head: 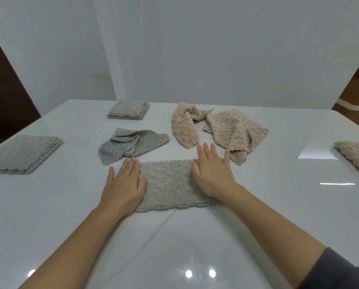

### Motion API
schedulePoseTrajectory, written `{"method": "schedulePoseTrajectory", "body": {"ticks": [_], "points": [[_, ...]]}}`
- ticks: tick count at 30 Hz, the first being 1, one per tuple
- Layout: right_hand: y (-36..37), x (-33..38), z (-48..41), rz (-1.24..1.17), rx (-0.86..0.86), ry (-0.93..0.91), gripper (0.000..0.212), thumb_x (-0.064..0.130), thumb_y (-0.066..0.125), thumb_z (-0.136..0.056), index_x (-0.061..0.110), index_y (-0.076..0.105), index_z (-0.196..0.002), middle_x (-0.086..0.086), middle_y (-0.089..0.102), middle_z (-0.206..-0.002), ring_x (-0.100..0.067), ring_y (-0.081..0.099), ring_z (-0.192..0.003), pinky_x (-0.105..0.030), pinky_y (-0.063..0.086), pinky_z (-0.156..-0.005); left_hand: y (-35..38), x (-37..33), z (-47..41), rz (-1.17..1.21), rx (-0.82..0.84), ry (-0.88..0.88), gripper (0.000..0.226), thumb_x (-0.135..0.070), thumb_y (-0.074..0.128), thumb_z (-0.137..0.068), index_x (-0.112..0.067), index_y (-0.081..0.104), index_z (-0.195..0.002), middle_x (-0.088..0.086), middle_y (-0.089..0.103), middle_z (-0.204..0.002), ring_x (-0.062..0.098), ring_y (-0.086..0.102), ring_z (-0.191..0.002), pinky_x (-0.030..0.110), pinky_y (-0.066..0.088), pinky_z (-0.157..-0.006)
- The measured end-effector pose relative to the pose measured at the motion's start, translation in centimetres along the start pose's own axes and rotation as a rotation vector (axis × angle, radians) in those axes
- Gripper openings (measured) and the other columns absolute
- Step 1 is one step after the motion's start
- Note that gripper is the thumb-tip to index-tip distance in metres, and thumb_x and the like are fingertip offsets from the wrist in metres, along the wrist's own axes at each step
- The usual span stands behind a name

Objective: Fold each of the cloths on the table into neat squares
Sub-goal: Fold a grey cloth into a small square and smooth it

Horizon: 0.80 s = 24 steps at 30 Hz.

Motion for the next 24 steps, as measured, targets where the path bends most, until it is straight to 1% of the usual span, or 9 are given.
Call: {"method": "schedulePoseTrajectory", "body": {"ticks": [2, 4, 9, 12, 15, 17, 20, 21, 24], "points": [[-0.2, 3.1, -0.1, -0.035, -0.08, -0.087, 0.063, 0.038, 0.015, -0.101, 0.011, 0.002, -0.156, -0.007, 0.001, -0.164, -0.023, -0.008, -0.15, -0.055, -0.009, -0.119, 0.0, 0.1, 0.1, 0.014, -0.002, 0.003, 0.062, -0.042, 0.013, -0.102, -0.014, 0.001, -0.156, -0.004, -0.006, -0.163, 0.008, -0.01, -0.149, 0.042, -0.006, -0.121], [0.3, 5.9, -0.4, -0.049, -0.095, -0.173, 0.062, 0.037, 0.016, -0.101, 0.011, 0.005, -0.156, -0.007, 0.003, -0.164, -0.021, -0.007, -0.151, -0.055, -0.007, -0.119, 0.0, 0.0, 0.2, 0.023, -0.003, 0.004, 0.062, -0.042, 0.013, -0.102, -0.014, 0.001, -0.156, -0.004, -0.006, -0.163, 0.007, -0.01, -0.149, 0.042, -0.007, -0.121], [2.1, 9.0, -1.8, -0.085, -0.098, -0.213, 0.059, 0.032, 0.024, -0.101, 0.009, 0.015, -0.154, -0.008, 0.013, -0.163, -0.023, 0.001, -0.151, -0.052, -0.007, -0.119, -0.1, 0.0, 0.2, 0.035, 0.0, -0.003, 0.06, -0.038, 0.014, -0.103, -0.014, 0.003, -0.156, -0.004, -0.004, -0.164, 0.007, -0.01, -0.148, 0.042, -0.006, -0.121], [3.0, 9.7, -1.8, -0.074, -0.115, -0.224, 0.058, 0.032, 0.026, -0.101, 0.009, 0.017, -0.154, -0.01, 0.016, -0.162, -0.025, 0.004, -0.15, -0.052, -0.006, -0.119, -0.1, 0.0, 0.2, 0.044, -0.001, -0.005, 0.059, -0.037, 0.013, -0.103, -0.015, 0.003, -0.156, -0.005, -0.003, -0.164, 0.006, -0.01, -0.148, 0.042, -0.006, -0.121], [3.9, 9.5, -1.5, -0.051, -0.081, -0.235, 0.058, 0.034, 0.024, -0.101, 0.009, 0.019, -0.154, -0.011, 0.017, -0.161, -0.025, 0.005, -0.15, -0.051, -0.006, -0.119, -0.1, 0.0, 0.2, 0.046, -0.002, -0.004, 0.059, -0.036, 0.013, -0.103, -0.014, 0.003, -0.156, -0.005, -0.004, -0.164, 0.006, -0.01, -0.148, 0.042, -0.006, -0.121], [4.2, 9.1, -1.3, -0.07, -0.093, -0.234, 0.06, 0.035, 0.017, -0.098, 0.009, 0.022, -0.152, -0.011, 0.022, -0.16, -0.025, 0.007, -0.15, -0.051, -0.006, -0.119, -0.1, 0.0, 0.2, 0.047, -0.005, -0.004, 0.059, -0.035, 0.014, -0.103, -0.014, 0.003, -0.156, -0.005, -0.004, -0.164, 0.006, -0.01, -0.148, 0.042, -0.006, -0.121], [4.1, 9.0, -1.1, -0.085, -0.16, -0.265, 0.076, 0.04, 0.001, -0.086, 0.009, 0.03, -0.15, -0.01, 0.03, -0.157, -0.026, 0.013, -0.149, -0.051, -0.002, -0.119, -0.1, 0.0, 0.2, 0.045, -0.001, -0.004, 0.058, -0.035, 0.014, -0.103, -0.014, 0.003, -0.156, -0.005, -0.004, -0.164, 0.006, -0.01, -0.148, 0.042, -0.006, -0.121], [4.2, 9.0, -1.1, -0.082, -0.172, -0.275, 0.078, 0.04, 0.001, -0.084, 0.009, 0.032, -0.149, -0.01, 0.033, -0.156, -0.026, 0.016, -0.149, -0.051, -0.001, -0.119, -0.1, 0.0, 0.3, 0.042, -0.001, -0.005, 0.058, -0.035, 0.014, -0.103, -0.014, 0.003, -0.156, -0.005, -0.004, -0.164, 0.006, -0.011, -0.148, 0.042, -0.007, -0.121], [4.1, 8.3, -0.9, -0.074, -0.209, -0.283, 0.073, 0.038, 0.007, -0.087, 0.008, 0.04, -0.144, -0.01, 0.041, -0.151, -0.027, 0.024, -0.147, -0.053, 0.005, -0.119, -0.2, 0.0, 0.3, 0.045, -0.002, -0.007, 0.058, -0.035, 0.014, -0.103, -0.014, 0.003, -0.156, -0.005, -0.004, -0.164, 0.006, -0.01, -0.148, 0.043, -0.007, -0.121]]}}
Point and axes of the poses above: each hand's wrist, its own z-axis away from the middle knuckle, its own y-axis out of the palm, x = y × z, the point moved 2 cm from there along -z, towards the middle knuckle
